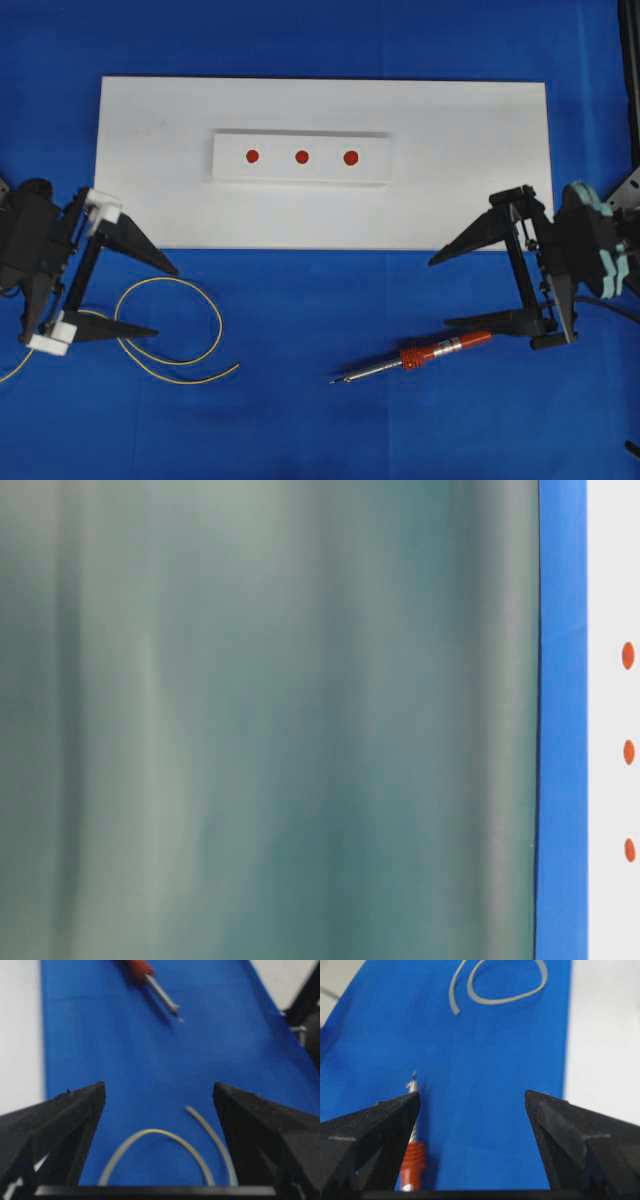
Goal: Touch the tip of the soldering iron to the tip of the solder at the mark.
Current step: 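Close the right gripper around the red soldering iron handle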
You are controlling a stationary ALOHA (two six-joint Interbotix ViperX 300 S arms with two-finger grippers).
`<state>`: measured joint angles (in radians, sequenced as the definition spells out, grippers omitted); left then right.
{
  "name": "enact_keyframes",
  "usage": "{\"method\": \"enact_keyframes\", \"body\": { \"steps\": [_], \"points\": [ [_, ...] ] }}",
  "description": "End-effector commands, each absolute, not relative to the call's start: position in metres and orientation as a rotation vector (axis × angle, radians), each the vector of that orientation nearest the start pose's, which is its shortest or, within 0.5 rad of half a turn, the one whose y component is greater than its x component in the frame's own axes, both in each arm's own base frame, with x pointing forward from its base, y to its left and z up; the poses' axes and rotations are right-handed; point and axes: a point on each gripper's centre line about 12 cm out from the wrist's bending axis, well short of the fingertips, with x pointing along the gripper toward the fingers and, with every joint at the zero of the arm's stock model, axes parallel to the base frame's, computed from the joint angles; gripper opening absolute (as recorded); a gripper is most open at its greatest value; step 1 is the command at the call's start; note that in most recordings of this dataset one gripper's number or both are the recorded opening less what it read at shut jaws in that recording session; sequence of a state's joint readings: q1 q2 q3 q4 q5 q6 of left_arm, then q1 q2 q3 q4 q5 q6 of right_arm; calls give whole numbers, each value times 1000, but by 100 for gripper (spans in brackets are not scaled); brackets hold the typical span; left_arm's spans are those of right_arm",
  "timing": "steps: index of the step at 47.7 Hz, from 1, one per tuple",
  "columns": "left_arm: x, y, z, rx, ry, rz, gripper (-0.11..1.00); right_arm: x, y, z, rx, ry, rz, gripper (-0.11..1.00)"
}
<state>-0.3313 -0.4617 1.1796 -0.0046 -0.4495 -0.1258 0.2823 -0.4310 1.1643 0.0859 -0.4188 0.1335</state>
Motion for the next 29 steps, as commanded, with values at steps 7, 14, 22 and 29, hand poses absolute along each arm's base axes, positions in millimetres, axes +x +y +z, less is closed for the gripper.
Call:
{"method": "enact_keyframes", "body": {
  "steps": [7, 14, 22, 29],
  "points": [
    [253, -112, 182, -105, 302, -390, 81, 258, 81, 174, 182, 352, 228, 79],
    [252, -125, 170, -93, 334, -430, 81, 260, 89, 159, 196, 379, 227, 79],
    [247, -134, 155, -83, 348, -465, 77, 262, 98, 140, 214, 405, 218, 79],
    [244, -147, 148, -82, 334, -511, 72, 262, 106, 128, 236, 423, 202, 79]
  ]
}}
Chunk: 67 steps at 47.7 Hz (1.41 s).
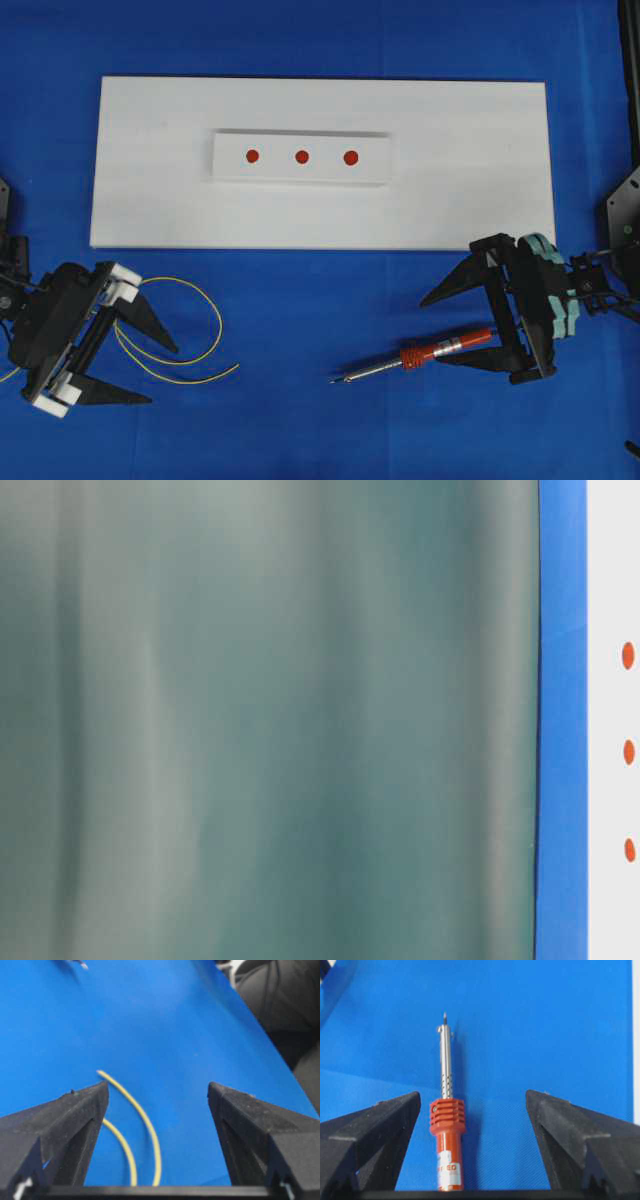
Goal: Touch the tip of the soldering iron to the tip of the solder at the mark.
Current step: 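Close the right gripper around the red soldering iron handle, then close the left gripper on the yellow wire and lift the iron slightly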
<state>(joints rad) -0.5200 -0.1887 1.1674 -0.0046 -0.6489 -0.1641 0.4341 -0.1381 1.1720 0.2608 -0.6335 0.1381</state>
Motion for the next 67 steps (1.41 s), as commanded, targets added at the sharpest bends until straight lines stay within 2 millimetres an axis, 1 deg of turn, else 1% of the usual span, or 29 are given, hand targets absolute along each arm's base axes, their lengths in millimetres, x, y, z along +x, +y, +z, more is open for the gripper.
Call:
{"method": "enact_keyframes", "body": {
  "steps": [1, 5, 10, 20, 23, 33, 41, 46, 51, 55, 58, 60, 62, 67],
  "points": [
    [244, -150, 147, -81, 333, -519, 71, 262, 107, 126, 239, 425, 200, 79],
    [244, -159, 141, -76, 333, -547, 68, 263, 113, 122, 249, 429, 197, 79],
    [248, -165, 130, -72, 361, -549, 67, 262, 117, 116, 256, 445, 190, 79],
    [261, -166, 102, -54, 439, -513, 67, 266, 120, 104, 257, 463, 166, 78],
    [265, -166, 97, -50, 451, -505, 67, 269, 123, 102, 252, 463, 170, 77],
    [270, -164, 81, -47, 494, -484, 67, 272, 129, 95, 241, 476, 179, 68],
    [270, -165, 76, -45, 519, -479, 64, 272, 132, 90, 231, 482, 183, 55],
    [269, -164, 73, -40, 536, -476, 55, 272, 132, 86, 225, 488, 180, 46],
    [269, -164, 72, -36, 553, -473, 39, 271, 131, 81, 216, 493, 176, 35],
    [269, -164, 71, -35, 562, -471, 24, 271, 131, 75, 206, 501, 174, 28],
    [269, -164, 71, -32, 571, -470, 12, 270, 131, 72, 201, 508, 173, 19],
    [270, -164, 71, -31, 575, -470, 6, 270, 131, 70, 198, 512, 173, 16],
    [271, -163, 71, -33, 580, -464, 3, 271, 132, 71, 198, 509, 177, 15],
    [276, -162, 75, -49, 580, -451, 3, 273, 136, 73, 193, 499, 196, 15]
  ]
}}
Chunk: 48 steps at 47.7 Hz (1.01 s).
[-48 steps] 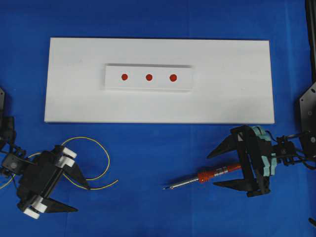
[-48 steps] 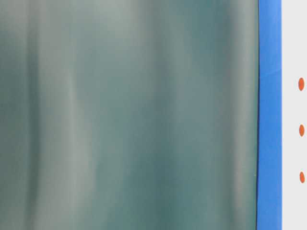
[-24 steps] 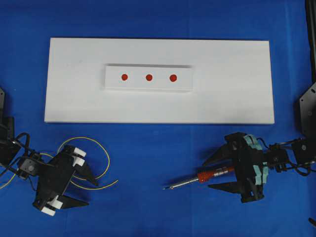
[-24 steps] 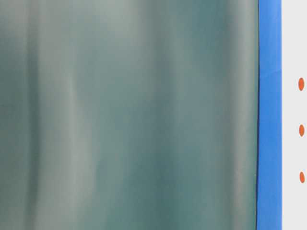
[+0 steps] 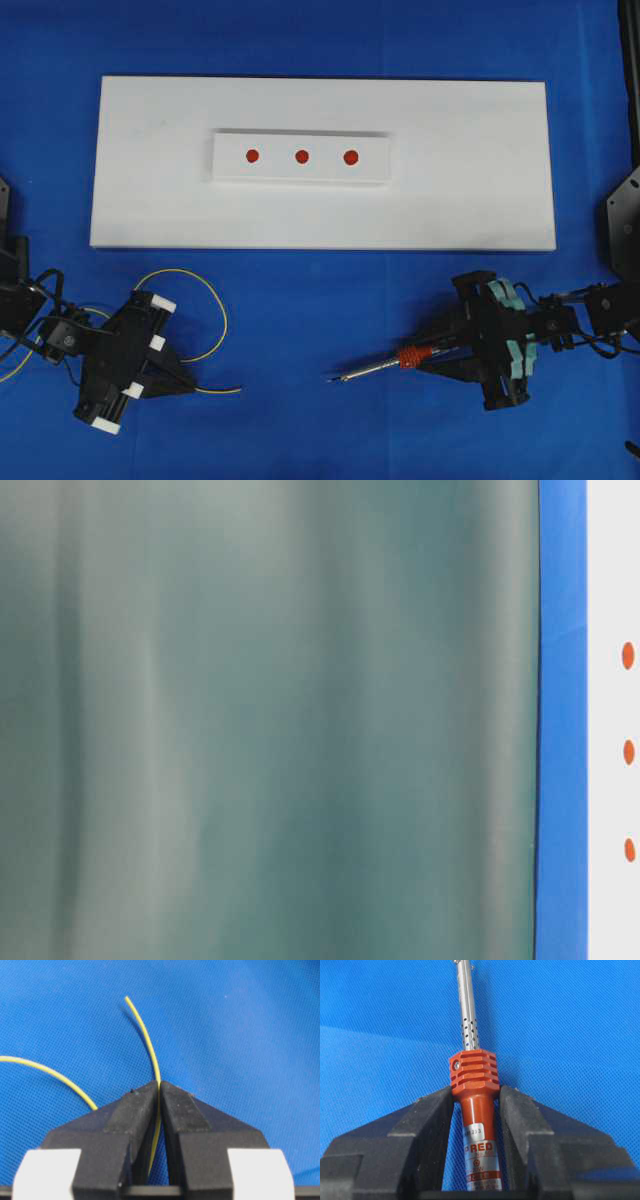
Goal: Touch the tip of the soldering iron to the tip of the solder at the mark.
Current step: 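Close the left gripper on the yellow wire and lift the iron slightly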
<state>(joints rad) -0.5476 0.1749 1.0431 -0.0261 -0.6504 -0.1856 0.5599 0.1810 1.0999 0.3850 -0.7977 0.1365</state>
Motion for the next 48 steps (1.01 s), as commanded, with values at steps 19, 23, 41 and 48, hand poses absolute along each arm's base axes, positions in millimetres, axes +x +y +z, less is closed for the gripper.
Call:
{"method": "enact_keyframes", "body": {
  "steps": [19, 23, 41, 48],
  "points": [
    [302, -165, 126, -115, 623, -400, 3, 275, 142, 120, 211, 490, 255, 15],
    [308, -166, 143, -109, 644, -393, 3, 274, 142, 139, 205, 496, 277, 15],
    [324, -162, 212, -85, 742, -353, 3, 274, 133, 202, 128, 635, 359, 15],
    [331, -153, 211, -90, 755, -318, 3, 280, 119, 197, 129, 674, 318, 15]
  ]
}}
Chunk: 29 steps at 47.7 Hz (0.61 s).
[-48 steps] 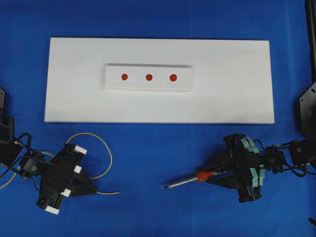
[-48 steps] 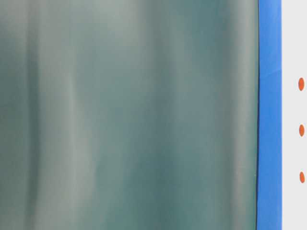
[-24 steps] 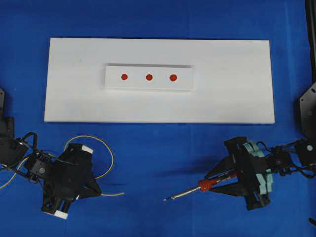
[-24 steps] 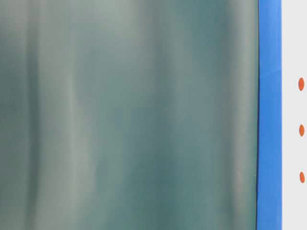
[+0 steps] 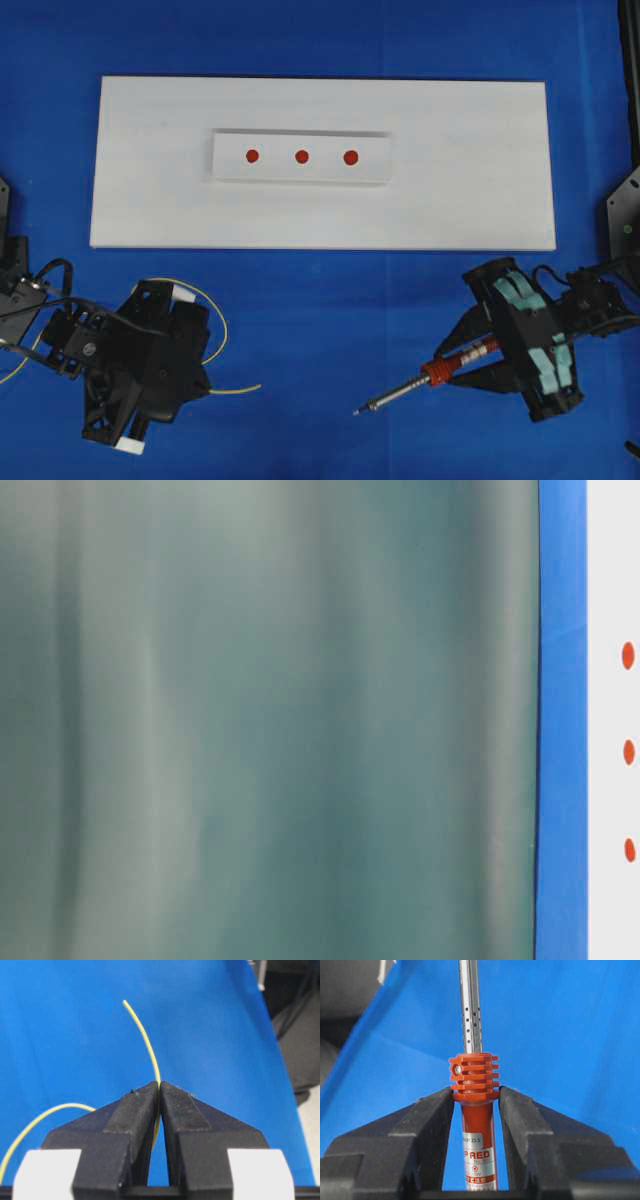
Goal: Touch the tip of the soldering iron to the tip of the solder at the mark.
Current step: 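Close the left gripper on the yellow wire and lift the iron slightly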
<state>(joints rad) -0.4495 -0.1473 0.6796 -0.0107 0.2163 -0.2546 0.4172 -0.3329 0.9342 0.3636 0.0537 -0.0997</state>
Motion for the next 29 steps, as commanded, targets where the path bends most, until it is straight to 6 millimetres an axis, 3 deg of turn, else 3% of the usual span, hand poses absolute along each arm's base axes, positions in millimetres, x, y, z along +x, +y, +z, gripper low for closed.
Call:
{"method": "enact_keyframes", "body": {
  "steps": [1, 11, 22, 29],
  "points": [
    [332, -151, 210, -90, 756, -314, 3, 281, 116, 196, 129, 676, 309, 15],
    [336, -136, 197, -103, 762, -272, 3, 284, 110, 181, 98, 692, 286, 15],
    [337, -138, 188, -117, 652, -299, 3, 294, 110, 152, 91, 658, 239, 15],
    [329, -142, 172, -119, 621, -320, 3, 299, 112, 136, 83, 654, 224, 15]
  ]
}}
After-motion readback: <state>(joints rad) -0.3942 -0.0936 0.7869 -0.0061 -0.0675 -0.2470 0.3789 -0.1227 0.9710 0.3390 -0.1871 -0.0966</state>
